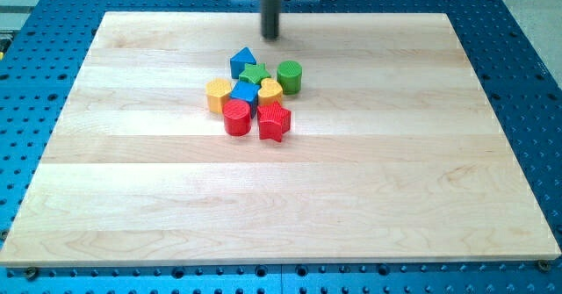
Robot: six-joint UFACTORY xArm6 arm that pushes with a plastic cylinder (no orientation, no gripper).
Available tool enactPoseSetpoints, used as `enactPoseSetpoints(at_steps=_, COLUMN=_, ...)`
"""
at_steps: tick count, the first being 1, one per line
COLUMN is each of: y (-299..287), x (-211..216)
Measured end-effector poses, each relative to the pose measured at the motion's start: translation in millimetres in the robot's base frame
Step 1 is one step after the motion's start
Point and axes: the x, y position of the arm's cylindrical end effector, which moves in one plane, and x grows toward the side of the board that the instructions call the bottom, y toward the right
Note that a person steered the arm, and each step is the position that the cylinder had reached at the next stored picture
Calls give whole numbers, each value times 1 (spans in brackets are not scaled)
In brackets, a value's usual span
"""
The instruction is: Move the green blocks top right to the yellow heart
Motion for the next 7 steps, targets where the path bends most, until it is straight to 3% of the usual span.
enactPoseSetpoints(at_steps=1, y=-47, x=44)
enactPoseSetpoints(at_steps=2, y=-44, x=112)
enactPoseSetpoints(at_steps=3, y=-46, x=137)
enactPoseSetpoints(at_steps=5, y=1, x=132)
enactPoseSetpoints(at_steps=6, y=-13, x=116)
enactPoseSetpoints(at_steps=7, y=10, x=111)
